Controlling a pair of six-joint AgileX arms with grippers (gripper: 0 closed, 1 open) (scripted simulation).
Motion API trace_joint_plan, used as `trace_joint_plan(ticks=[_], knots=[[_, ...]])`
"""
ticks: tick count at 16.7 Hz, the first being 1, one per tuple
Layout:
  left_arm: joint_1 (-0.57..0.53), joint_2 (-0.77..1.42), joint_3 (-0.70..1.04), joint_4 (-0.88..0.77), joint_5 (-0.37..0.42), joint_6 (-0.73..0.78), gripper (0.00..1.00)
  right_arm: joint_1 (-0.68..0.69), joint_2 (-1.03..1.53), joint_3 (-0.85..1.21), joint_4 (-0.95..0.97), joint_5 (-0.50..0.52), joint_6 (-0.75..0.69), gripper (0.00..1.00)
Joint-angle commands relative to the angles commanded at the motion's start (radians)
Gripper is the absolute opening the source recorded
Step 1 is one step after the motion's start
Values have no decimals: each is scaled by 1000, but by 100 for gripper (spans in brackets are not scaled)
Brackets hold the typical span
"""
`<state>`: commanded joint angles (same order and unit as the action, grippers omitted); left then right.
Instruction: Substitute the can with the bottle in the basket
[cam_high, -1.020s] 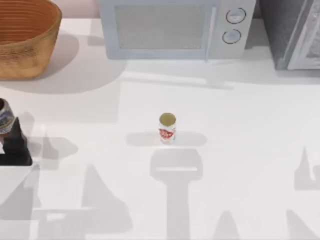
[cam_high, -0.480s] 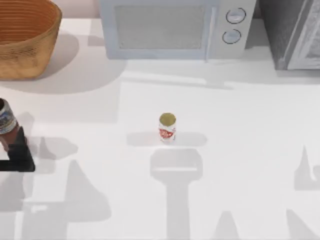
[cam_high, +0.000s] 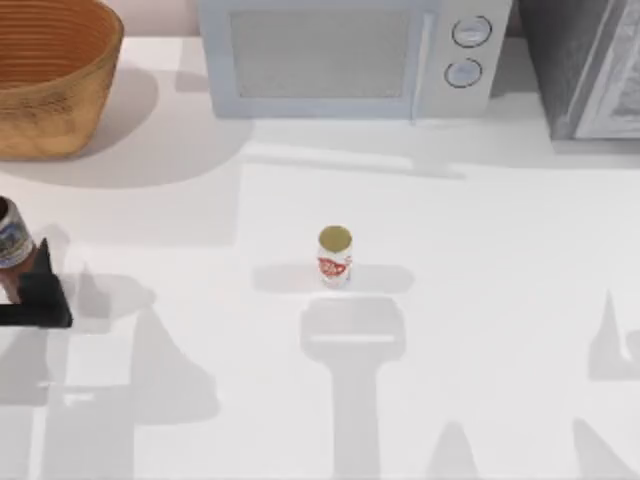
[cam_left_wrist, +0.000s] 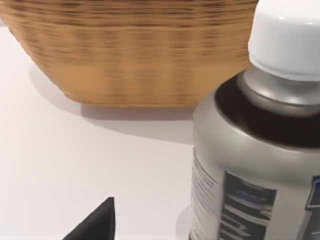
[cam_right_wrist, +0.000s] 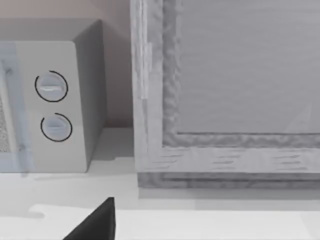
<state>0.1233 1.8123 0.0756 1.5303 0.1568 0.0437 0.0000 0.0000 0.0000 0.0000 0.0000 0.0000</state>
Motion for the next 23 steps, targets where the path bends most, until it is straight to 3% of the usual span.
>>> trace_joint_plan(ticks=[6, 10, 23], knots=[[-30, 127, 164, -36, -27, -6, 100, 0, 0, 0, 0, 0, 0, 100], [-32, 133, 173, -38, -29, -7, 100, 0, 0, 0, 0, 0, 0, 100], [-32, 133, 173, -38, -29, -7, 2, 0, 0, 0, 0, 0, 0, 100]])
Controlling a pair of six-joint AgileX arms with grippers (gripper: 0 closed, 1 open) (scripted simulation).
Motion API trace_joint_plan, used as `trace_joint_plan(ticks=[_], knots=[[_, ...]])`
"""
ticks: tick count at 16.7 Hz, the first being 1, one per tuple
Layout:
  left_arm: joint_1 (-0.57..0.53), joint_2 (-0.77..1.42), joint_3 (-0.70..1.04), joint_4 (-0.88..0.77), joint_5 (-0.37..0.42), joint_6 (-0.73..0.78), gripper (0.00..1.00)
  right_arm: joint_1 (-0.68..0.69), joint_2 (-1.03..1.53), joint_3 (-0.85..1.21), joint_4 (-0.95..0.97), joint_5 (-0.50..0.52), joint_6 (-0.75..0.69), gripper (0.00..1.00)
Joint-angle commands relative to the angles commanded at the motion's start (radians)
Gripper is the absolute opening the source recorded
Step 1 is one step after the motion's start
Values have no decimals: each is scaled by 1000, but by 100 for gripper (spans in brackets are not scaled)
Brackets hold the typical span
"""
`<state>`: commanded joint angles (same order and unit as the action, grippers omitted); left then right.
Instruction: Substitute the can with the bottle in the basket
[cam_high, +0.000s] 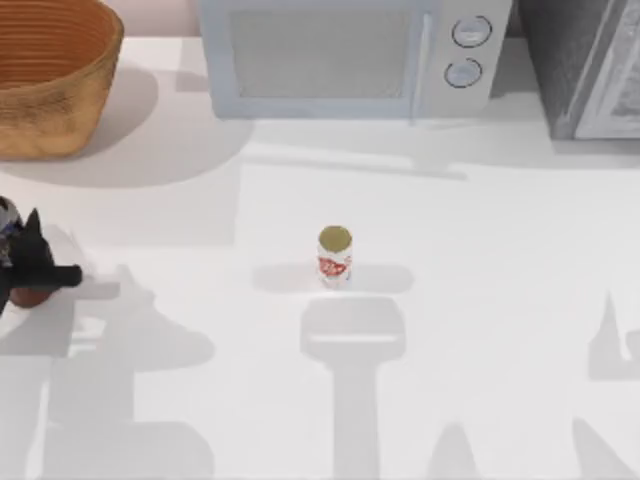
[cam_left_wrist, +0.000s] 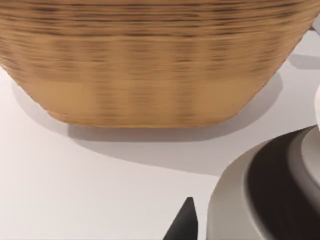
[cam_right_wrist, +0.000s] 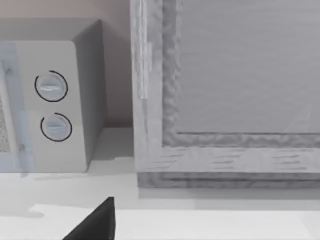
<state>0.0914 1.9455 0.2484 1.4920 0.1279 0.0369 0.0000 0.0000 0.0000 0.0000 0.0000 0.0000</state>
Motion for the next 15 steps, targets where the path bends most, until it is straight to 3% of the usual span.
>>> trace_joint_plan(ticks=[10, 15], knots=[[1, -2, 0, -1, 0, 1, 0, 0, 0, 0, 0, 0, 0, 100], [93, -92, 156, -162, -41, 0, 0, 0, 0, 0, 0, 0, 0, 100]])
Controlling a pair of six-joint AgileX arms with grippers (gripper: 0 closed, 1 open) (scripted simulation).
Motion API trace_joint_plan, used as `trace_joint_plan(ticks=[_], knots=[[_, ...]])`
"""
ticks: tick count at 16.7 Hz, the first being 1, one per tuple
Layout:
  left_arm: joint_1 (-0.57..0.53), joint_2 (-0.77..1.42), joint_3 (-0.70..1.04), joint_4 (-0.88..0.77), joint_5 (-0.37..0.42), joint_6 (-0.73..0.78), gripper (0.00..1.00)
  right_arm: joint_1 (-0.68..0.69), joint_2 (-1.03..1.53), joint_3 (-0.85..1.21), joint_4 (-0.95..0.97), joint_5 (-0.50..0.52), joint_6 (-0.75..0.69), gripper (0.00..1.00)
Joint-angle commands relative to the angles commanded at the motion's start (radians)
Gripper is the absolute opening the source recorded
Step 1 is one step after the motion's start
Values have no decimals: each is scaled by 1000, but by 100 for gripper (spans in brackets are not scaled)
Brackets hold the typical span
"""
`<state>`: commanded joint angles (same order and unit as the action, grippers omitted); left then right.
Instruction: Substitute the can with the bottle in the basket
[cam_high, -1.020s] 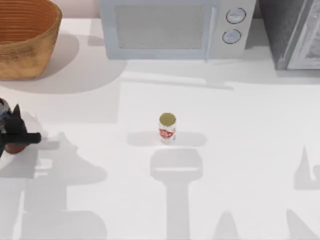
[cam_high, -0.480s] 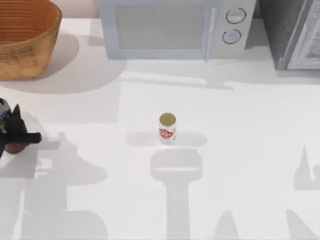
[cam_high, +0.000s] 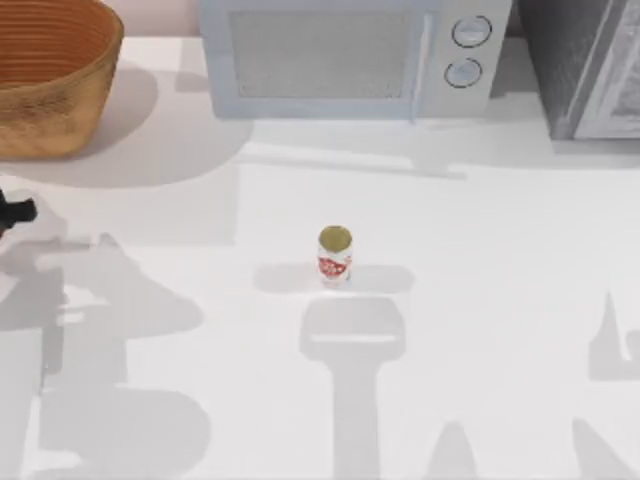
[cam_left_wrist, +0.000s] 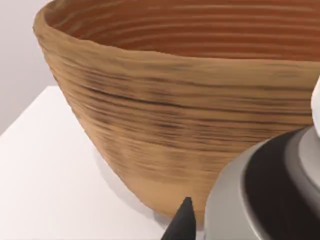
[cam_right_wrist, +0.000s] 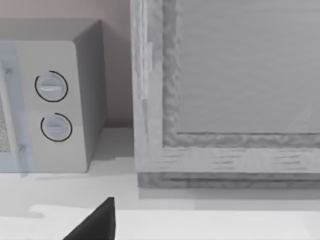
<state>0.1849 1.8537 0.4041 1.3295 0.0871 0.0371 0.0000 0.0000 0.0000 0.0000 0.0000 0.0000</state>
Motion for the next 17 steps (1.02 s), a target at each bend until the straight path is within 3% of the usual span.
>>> trace_joint_plan(ticks=[7, 13, 17], knots=[[144, -158, 461, -568, -38, 8, 0, 0, 0, 0, 0, 0, 0, 100], [60, -164, 844, -1055, 30, 14, 0, 0, 0, 0, 0, 0, 0, 100], [-18, -136, 996, -1212, 83, 18, 0, 0, 0, 0, 0, 0, 0, 100]])
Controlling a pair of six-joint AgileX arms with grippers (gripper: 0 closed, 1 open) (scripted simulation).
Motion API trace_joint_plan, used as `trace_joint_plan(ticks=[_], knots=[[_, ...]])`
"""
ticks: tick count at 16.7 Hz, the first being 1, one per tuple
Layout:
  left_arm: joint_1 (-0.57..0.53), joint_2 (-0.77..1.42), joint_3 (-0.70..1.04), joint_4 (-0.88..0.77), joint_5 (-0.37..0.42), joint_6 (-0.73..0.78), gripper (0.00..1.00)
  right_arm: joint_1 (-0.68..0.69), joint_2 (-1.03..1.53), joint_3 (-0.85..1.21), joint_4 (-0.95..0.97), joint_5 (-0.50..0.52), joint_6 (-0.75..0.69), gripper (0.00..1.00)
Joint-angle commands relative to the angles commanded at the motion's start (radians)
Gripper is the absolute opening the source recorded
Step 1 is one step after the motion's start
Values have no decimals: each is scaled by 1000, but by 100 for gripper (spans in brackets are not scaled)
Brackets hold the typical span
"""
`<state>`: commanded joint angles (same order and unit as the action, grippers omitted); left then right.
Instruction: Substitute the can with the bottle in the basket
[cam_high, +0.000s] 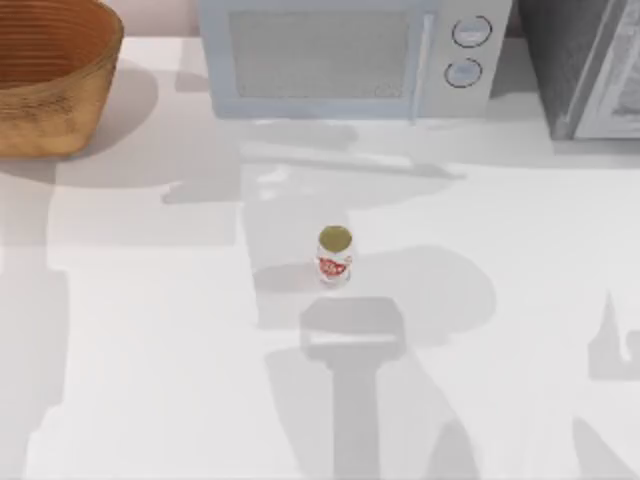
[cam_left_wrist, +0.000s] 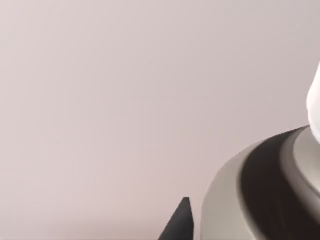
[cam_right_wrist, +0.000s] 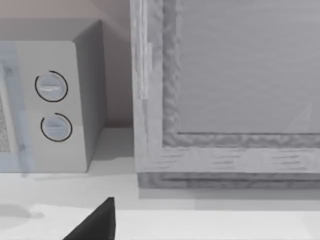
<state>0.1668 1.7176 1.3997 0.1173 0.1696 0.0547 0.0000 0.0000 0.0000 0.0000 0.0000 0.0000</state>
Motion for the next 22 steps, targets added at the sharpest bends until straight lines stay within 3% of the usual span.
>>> trace_joint_plan(ticks=[7, 18, 22], knots=[[-14, 8, 25, -18, 9, 2, 0, 0, 0, 0, 0, 0, 0, 100], [-37, 205, 93, 108, -4, -3, 0, 0, 0, 0, 0, 0, 0, 100], [-37, 205, 93, 108, -4, -3, 30, 0, 0, 0, 0, 0, 0, 100]])
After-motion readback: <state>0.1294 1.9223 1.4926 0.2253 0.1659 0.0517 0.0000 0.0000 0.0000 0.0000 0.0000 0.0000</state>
